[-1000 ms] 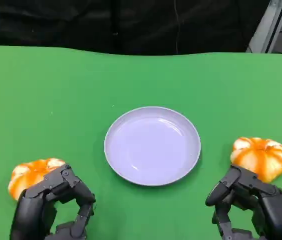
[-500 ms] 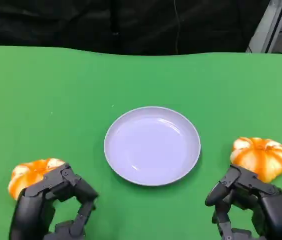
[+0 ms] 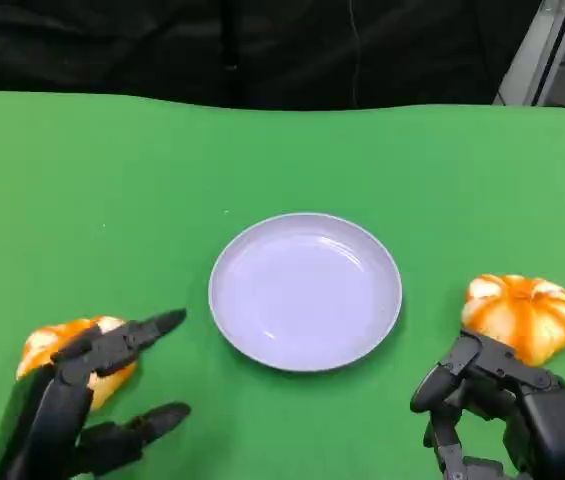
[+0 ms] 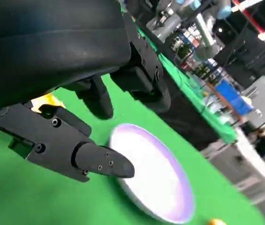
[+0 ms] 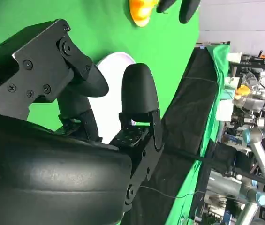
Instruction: Grasp the bread from the table and place it into the plate.
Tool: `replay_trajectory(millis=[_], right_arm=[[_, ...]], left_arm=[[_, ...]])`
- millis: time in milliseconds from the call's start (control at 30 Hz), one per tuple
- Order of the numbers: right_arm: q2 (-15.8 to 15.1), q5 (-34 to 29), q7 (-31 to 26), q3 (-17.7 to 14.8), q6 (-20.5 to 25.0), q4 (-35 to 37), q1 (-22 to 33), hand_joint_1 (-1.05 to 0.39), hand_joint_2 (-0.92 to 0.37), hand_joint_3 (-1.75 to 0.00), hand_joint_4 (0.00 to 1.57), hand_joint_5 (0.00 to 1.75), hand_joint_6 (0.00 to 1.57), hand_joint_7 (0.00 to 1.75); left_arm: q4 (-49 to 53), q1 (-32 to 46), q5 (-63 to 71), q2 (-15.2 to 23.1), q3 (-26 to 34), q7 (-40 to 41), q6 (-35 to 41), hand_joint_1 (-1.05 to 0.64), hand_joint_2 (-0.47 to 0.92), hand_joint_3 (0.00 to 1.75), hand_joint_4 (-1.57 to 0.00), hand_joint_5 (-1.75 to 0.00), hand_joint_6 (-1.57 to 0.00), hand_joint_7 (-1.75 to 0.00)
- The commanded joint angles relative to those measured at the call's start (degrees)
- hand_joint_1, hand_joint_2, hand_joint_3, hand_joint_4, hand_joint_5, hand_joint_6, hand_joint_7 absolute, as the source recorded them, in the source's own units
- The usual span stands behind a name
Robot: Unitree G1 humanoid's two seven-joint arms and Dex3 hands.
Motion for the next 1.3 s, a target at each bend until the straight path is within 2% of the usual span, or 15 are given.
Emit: replay_trajectory(millis=[33, 100, 200, 367, 533, 667, 833, 1133, 1267, 1300], right_arm=[[-0.1, 1.3, 0.0, 0.0, -0.6, -0.2, 0.6, 0.06, -0.42, -1.37, 0.69, 1.72, 0.68, 1.48], [-0.3, 1.0, 0.0, 0.0, -0.1, -0.7, 0.8, 0.05, -0.42, -1.37, 0.68, 1.73, 0.68, 1.49], [-0.3, 0.9, 0.0, 0.1, 0.2, -0.9, 1.0, 0.04, -0.41, -1.37, 0.67, 1.72, 0.68, 1.49], [0.0, 0.3, -0.4, 0.6, 0.0, -1.2, 1.0, 0.04, -0.4, -1.4, 0.68, 1.71, 0.68, 1.52], [0.0, 0.6, -0.3, 0.9, 0.3, -1.6, 1.3, 0.04, -0.45, -1.3, 0.67, 1.7, 0.67, 1.49], [0.0, 0.7, -0.4, 1.0, 0.3, -1.8, 1.6, 0.06, -0.45, -1.33, 0.66, 1.72, 0.67, 1.49], [0.0, 0.4, -0.5, 1.3, 1.2, -2.4, 1.6, 0.06, -0.44, -1.32, 0.65, 1.72, 0.67, 1.49], [-0.5, 0.5, -0.3, 0.8, 0.8, -2.3, 1.4, 0.05, -0.45, -1.28, 0.67, 1.71, 0.67, 1.46], [-0.6, 0.5, -0.3, 0.8, 1.0, -2.4, 1.2, 0.04, -0.46, -1.26, 0.67, 1.71, 0.68, 1.45], [-0.5, 0.5, -0.3, 0.7, 1.3, -2.5, 1.2, 0.05, -0.46, -1.27, 0.67, 1.7, 0.68, 1.45]], left_arm=[[-5.8, 0.4, 10.8, 4.8, 0.6, 3.2, 7.4, -0.5, 0.92, 0.16, -0.23, -0.62, -0.43, 0.0], [-8.4, 0.6, 16.1, 6.7, 0.2, 4.6, 10.5, -0.51, 0.92, 0.14, -0.19, -0.54, -0.36, 0.0], [-9.8, 1.0, 18.1, 7.8, -0.8, 5.8, 12.9, -0.52, 0.92, 0.13, -0.18, -0.49, -0.34, 0.0], [-15.9, 0.8, 28.0, 10.7, -2.6, 0.1, 25.5, -0.55, 0.92, 0.13, -0.08, -0.41, -0.31, 0.0], [-17.4, -0.8, 32.0, 12.5, -5.9, -6.9, 34.3, -0.57, 0.92, 0.17, 0.0, -0.34, -0.2, 0.0], [-16.4, -3.0, 33.5, 13.4, -8.4, -10.3, 38.9, -0.57, 0.92, 0.18, -0.02, -0.31, -0.18, -0.01], [-11.8, -7.5, 34.3, 14.5, -12.1, -13.6, 43.3, -0.58, 0.92, 0.16, -0.03, -0.32, -0.18, 0.0], [0.8, -15.1, 33.2, 14.5, -18.1, -12.7, 47.5, -0.58, 0.92, 0.13, -0.02, -0.33, -0.2, -0.01], [4.9, -17.0, 30.3, 14.7, -19.2, -11.6, 47.0, -0.57, 0.92, 0.13, -0.01, -0.34, -0.2, -0.01], [7.4, -17.8, 28.6, 14.5, -19.2, -10.9, 45.9, -0.49, 0.92, 0.16, -0.09, -0.38, -0.24, -0.03]])
